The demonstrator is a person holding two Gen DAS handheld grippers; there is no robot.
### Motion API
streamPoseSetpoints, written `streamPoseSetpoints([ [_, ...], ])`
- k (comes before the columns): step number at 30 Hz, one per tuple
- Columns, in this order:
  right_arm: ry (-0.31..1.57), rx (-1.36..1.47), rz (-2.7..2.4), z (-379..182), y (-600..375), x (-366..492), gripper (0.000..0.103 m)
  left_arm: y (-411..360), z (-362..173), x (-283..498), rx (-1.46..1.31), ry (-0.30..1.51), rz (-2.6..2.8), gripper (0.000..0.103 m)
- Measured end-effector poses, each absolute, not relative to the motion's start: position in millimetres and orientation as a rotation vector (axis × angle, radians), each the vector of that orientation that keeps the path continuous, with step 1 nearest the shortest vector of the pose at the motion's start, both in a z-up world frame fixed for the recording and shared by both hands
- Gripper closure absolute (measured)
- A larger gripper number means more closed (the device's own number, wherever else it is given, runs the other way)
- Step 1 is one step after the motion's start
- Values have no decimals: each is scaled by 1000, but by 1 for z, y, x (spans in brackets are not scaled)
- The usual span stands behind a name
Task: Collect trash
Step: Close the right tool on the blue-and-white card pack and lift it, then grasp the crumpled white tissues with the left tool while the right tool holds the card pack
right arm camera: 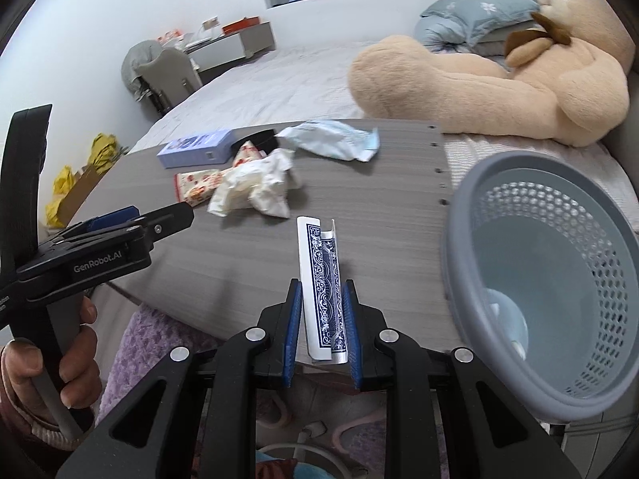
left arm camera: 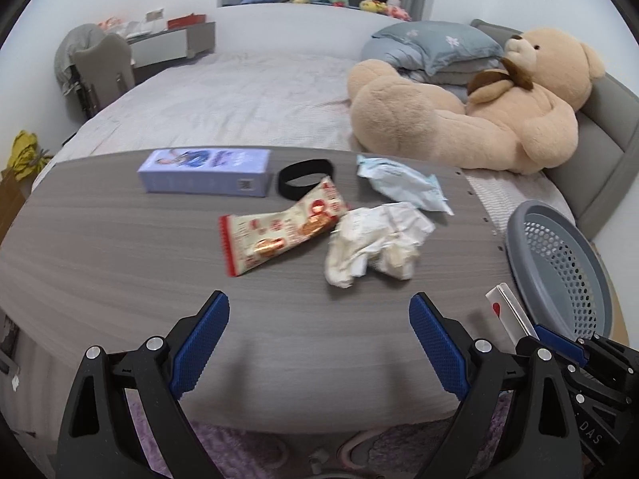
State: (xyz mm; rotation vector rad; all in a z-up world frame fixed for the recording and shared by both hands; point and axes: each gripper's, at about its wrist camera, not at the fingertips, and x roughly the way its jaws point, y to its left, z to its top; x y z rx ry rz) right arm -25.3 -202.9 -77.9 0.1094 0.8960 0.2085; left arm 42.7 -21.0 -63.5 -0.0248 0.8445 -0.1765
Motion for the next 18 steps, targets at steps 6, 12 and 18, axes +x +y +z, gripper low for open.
streamPoseSetpoints([
  [6, 871, 155, 161, -74, -232, -30, 83, -63, -65, 61, 14, 840, -220, 13],
  [12, 865, 205, 144, -75, -253, -30, 83, -89, -78, 87, 40, 863, -203, 13],
  [18, 859, 243, 145, -76, -264, -29, 83, -99, -89, 99, 57, 875, -184, 17],
])
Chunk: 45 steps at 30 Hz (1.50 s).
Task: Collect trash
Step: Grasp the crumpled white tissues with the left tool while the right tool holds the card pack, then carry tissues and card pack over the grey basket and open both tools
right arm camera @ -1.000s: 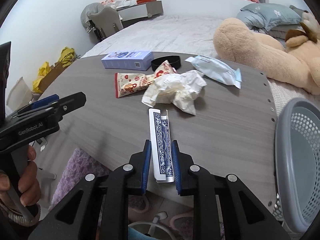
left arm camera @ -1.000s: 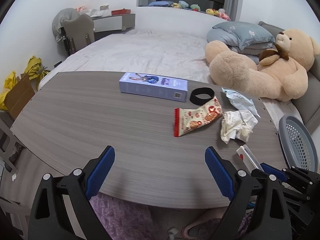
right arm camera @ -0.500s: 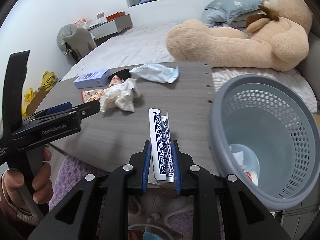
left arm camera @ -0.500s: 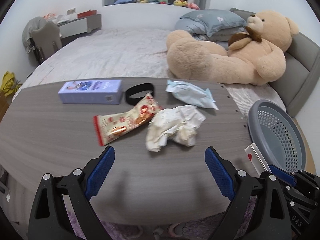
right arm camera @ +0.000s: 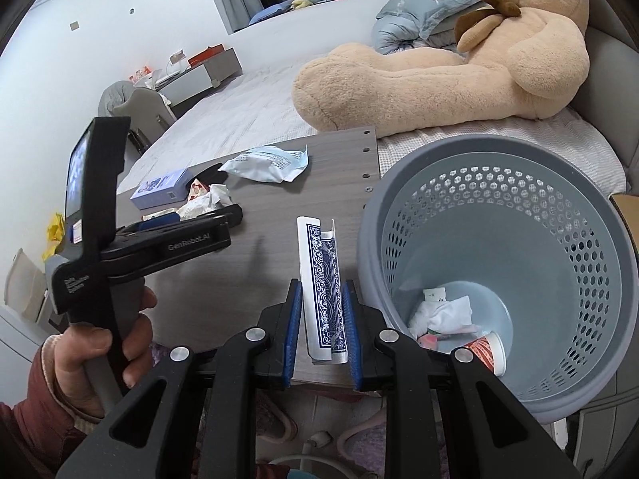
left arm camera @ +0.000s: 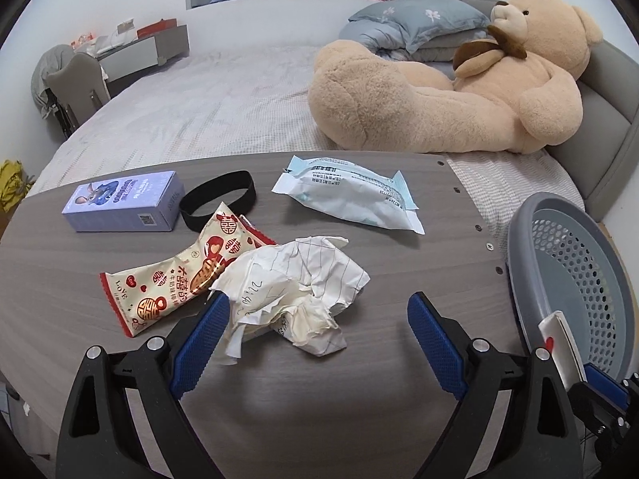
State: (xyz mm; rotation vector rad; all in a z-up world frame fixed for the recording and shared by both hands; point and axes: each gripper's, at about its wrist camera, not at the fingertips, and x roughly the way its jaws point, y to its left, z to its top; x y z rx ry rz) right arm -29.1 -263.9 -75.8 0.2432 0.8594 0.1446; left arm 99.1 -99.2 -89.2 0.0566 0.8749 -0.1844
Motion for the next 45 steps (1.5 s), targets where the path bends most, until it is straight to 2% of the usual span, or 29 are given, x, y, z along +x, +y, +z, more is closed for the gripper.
streamPoseSetpoints([
  [2, 860, 248, 147, -77, -265, -29, 83, -100, -91, 100, 65, 871, -177, 23],
  [6, 864, 258, 150, -78, -266, -29, 83, -100, -95, 103, 61, 898, -188, 46],
  [10, 859, 259, 146, -76, -266, -31, 83, -94, -92, 101, 41, 889, -188, 54],
  [33, 830, 270, 123, -68, -270, -46, 83, -89, -69, 55, 31, 854, -277, 58],
  [45, 792, 316, 31, -63, -316, -57, 83, -148, -44, 39, 77, 821, -417, 58],
])
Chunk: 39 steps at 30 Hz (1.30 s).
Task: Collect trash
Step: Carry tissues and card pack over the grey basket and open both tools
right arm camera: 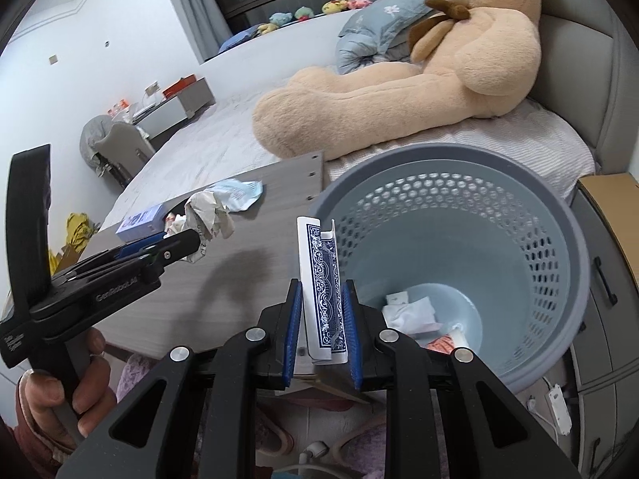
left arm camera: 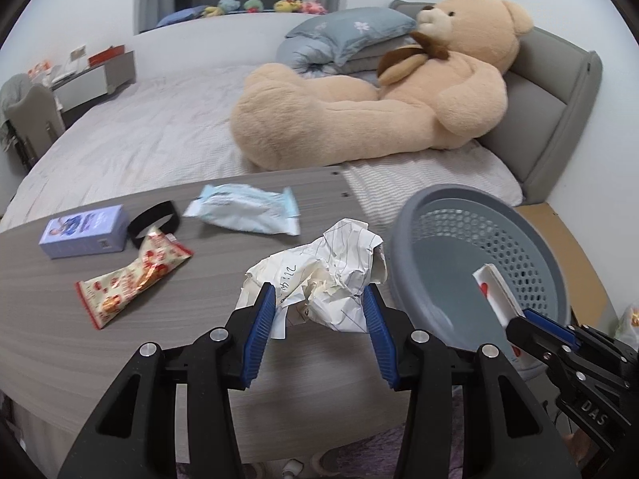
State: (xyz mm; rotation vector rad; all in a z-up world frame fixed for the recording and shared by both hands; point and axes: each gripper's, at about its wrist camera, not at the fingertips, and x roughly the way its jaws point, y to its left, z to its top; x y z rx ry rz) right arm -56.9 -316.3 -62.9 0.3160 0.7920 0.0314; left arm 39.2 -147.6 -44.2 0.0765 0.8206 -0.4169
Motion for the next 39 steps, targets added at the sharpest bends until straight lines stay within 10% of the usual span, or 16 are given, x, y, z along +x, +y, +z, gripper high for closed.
streamPoseSetpoints([
  [18, 821, 419, -137, -81, -417, -55, 83, -279, -50, 36, 211, 856, -634, 58],
  [39, 817, 453, -171, -91, -430, -60, 61, -273, -54, 42, 212, 872, -559, 29],
])
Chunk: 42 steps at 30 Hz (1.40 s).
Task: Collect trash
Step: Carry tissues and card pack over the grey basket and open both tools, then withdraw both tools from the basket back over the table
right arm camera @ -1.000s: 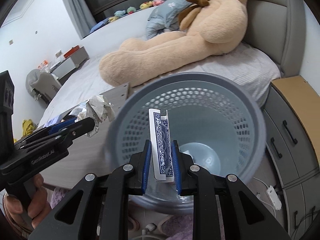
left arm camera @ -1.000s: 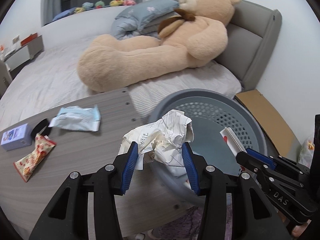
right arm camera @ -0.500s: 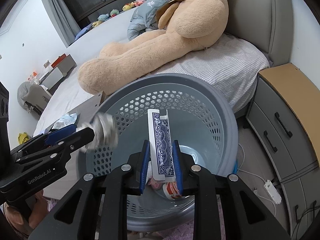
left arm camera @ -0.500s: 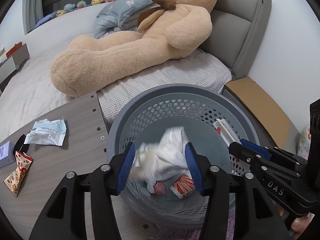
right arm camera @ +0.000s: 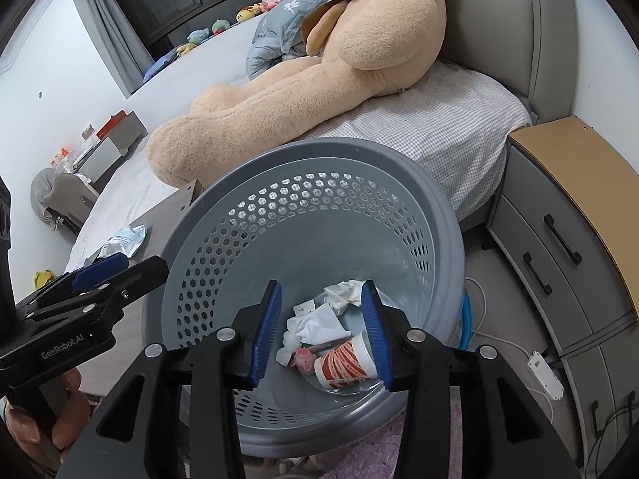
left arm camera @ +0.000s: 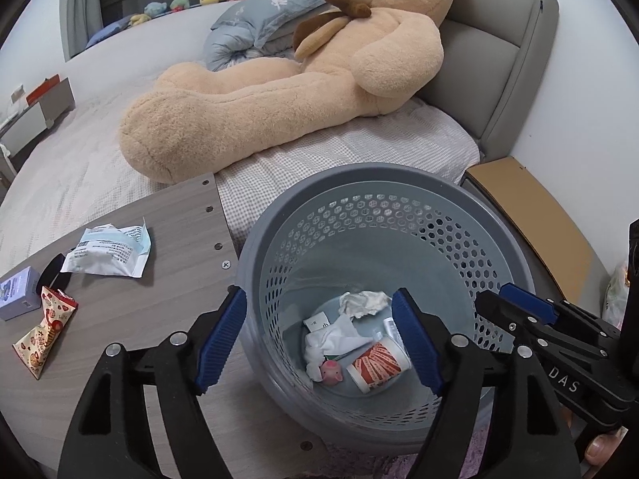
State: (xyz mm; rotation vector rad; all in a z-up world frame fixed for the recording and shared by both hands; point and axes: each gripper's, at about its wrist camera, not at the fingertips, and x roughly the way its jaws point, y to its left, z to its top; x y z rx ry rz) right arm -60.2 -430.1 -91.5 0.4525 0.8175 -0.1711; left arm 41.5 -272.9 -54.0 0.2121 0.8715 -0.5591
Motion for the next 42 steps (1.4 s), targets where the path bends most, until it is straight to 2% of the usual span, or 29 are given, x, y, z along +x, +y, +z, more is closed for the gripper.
streamPoseSetpoints([
  [8, 810, 448, -173, -89, -424, -65, 55, -263, -49, 36, 218, 848, -528, 27],
  [12, 808, 441, -177, -87, -420, -68, 53, -255, -45, 34, 202, 838, -516, 20],
  [22, 786, 419, -166, -76, -402, -75, 39, -229, -36, 29, 172, 802, -469, 12],
  [42, 787, 316, -58, -60, -331, -72, 35, -145, -30, 24, 103, 755, -354, 9],
])
